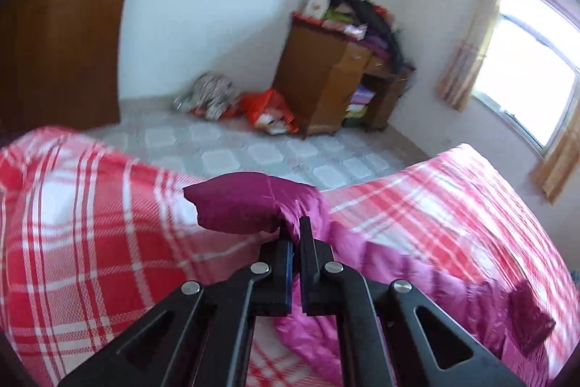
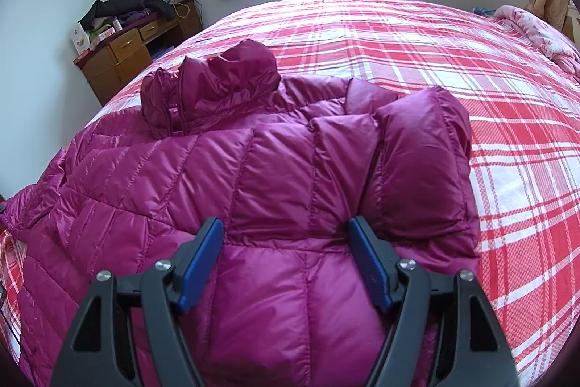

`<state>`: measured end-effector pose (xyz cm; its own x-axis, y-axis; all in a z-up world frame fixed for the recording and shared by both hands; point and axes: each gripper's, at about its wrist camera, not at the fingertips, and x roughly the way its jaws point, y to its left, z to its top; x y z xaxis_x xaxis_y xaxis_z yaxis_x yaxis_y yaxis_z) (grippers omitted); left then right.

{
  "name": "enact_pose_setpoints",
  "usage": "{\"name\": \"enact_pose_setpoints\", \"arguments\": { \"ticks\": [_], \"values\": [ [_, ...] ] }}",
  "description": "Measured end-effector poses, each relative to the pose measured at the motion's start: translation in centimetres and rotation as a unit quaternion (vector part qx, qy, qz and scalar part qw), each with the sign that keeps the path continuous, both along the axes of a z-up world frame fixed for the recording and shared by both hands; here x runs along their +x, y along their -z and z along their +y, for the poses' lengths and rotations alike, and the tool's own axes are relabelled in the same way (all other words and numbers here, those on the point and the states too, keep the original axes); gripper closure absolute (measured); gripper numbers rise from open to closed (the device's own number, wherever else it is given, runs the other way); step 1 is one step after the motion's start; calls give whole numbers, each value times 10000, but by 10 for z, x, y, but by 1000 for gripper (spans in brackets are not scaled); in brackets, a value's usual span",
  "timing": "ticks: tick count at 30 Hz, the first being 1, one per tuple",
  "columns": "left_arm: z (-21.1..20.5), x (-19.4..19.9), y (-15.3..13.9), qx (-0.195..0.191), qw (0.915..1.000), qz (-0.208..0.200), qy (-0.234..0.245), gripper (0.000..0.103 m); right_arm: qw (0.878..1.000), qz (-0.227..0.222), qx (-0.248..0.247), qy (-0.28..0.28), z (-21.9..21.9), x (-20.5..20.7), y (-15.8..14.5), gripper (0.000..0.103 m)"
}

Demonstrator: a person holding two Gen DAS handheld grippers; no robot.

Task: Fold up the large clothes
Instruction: 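Grasp the cuff of the other sleeve with the left tool, then fold the held sleeve across the jacket front and open the left tool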

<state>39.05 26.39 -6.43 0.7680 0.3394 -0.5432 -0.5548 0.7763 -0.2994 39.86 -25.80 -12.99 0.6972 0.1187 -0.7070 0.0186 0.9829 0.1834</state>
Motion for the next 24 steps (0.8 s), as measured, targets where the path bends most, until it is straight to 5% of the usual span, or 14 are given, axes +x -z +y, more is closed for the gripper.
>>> {"name": "enact_pose_setpoints", "arguments": {
  "ticks": [4, 10, 17, 20, 24],
  "values": [
    [-62, -8, -32, 774, 9931, -438, 764, 101, 10000, -9, 23, 5, 0, 0, 0, 29],
    [-185, -38, -43, 1827, 9498, -839, 2398, 101, 10000, -9, 24, 3, 0, 0, 0, 29],
    [-293, -47, 4, 1482, 9063, -392, 3938, 101, 10000, -18, 54, 6, -1, 0, 0, 29],
    [-328, -51, 27, 1678, 8867, 5, 4307, 101, 10000, -22, 74, 7, -1, 1, 0, 29],
    [-349, -44, 38, 1663, 8743, 593, 4522, 99, 9999, -26, 99, 0, -2, 1, 1, 28]
  ]
}}
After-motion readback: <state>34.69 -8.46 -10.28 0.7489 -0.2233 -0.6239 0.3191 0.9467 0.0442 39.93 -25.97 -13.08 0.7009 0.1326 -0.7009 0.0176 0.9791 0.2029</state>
